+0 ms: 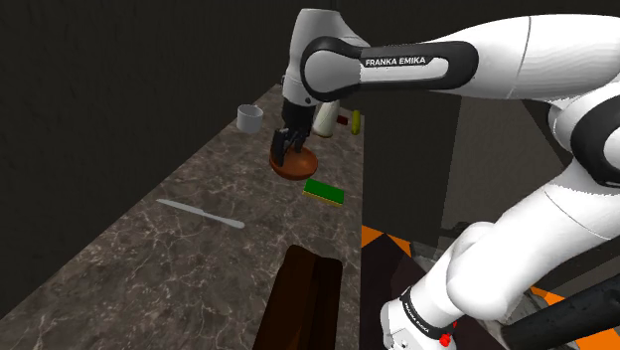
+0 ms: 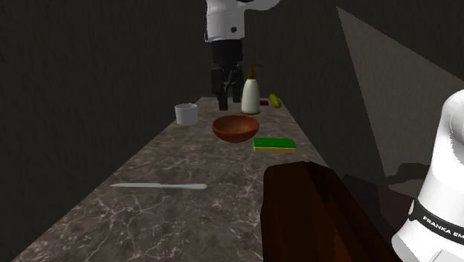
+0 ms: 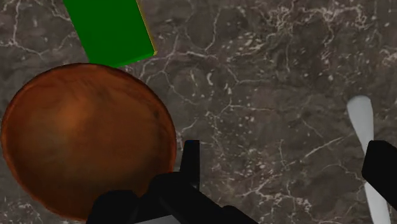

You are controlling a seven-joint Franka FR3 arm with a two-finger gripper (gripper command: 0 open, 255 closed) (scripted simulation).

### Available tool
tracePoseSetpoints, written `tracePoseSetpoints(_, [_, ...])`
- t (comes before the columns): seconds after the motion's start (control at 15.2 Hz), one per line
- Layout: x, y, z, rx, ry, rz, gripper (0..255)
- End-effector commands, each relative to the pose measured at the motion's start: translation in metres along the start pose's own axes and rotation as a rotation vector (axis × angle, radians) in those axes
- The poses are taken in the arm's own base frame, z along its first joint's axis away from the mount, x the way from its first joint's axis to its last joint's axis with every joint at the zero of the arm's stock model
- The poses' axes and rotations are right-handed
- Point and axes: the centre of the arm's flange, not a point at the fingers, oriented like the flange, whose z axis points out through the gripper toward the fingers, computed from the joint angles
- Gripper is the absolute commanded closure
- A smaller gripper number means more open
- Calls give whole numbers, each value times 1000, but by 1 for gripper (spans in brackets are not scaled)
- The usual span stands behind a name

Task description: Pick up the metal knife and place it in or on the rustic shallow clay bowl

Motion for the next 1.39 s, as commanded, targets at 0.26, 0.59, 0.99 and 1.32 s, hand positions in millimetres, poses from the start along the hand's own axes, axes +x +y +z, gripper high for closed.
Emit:
tracePoseSetpoints(0.26, [56, -51, 37, 16, -50, -83, 0])
tracePoseSetpoints(0.59, [98, -95, 69, 29, -91, -151, 0])
tracePoseSetpoints(0.99, [143, -153, 109, 44, -141, -234, 0])
tracePoseSetpoints(1.32, [150, -168, 135, 48, -153, -253, 0])
